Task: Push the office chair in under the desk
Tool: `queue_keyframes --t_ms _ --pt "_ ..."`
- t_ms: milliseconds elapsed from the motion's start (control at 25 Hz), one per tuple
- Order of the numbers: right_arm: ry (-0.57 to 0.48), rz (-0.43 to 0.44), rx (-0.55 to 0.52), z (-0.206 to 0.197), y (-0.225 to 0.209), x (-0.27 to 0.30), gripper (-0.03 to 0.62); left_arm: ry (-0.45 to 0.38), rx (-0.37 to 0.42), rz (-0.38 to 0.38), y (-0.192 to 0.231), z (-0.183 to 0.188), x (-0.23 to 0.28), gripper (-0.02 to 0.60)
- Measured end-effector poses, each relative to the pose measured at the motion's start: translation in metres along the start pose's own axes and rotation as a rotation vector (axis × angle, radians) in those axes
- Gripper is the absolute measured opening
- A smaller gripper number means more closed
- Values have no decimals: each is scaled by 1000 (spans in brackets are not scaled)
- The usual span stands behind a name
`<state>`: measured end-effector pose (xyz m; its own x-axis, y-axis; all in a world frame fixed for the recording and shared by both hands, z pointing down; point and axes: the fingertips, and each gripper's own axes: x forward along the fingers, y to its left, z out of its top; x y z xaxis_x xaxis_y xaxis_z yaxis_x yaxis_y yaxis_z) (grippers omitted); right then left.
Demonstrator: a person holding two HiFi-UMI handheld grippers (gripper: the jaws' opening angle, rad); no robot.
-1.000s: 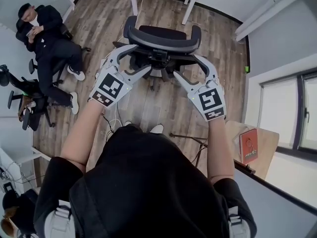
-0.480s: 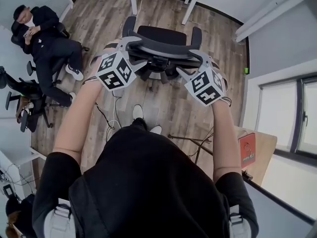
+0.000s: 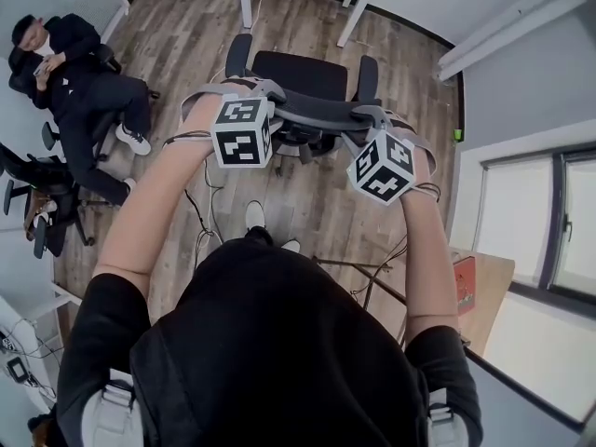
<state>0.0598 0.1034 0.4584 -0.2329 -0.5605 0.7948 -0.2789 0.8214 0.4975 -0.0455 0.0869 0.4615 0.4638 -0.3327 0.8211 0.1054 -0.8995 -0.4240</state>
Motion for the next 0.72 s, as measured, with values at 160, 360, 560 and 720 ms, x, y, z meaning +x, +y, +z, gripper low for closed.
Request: queue_keyframes --t_ms 160,360,560,720 --pt "-2 -15 -5 1 -7 5 149 2 -26 -61 5 -2 2 132" --pt "-10 -25 -3 4 -15 13 149 6 -56 -109 12 -4 4 133" --pt "-1 -31 -14 8 -22 25 149 8 -76 -124 21 -10 7 137" --pt "21 -40 -17 12 -32 35 149 8 -89 -135 31 -17 10 140"
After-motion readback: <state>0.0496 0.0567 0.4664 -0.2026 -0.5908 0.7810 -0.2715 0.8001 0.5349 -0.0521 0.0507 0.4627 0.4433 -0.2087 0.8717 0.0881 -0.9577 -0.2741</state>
